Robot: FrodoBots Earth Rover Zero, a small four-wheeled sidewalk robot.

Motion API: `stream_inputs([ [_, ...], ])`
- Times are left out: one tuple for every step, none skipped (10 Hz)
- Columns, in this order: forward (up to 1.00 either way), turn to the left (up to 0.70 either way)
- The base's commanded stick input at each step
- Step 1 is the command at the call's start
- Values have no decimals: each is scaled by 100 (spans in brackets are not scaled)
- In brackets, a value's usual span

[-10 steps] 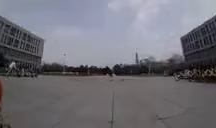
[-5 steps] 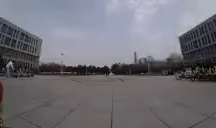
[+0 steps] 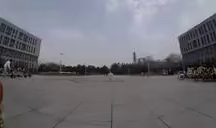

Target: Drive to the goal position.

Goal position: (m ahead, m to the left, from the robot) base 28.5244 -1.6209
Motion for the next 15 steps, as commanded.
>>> stream_inputs([
  [85,0],
  [85,0],
  [85,0],
  [85,0],
  [85,0],
  [85,0],
  [85,0],
  [85,0],
  [85,0],
  [85,0],
  [85,0],
  [85,0],
  [85,0],
  [85,0],
  [85,0],
])
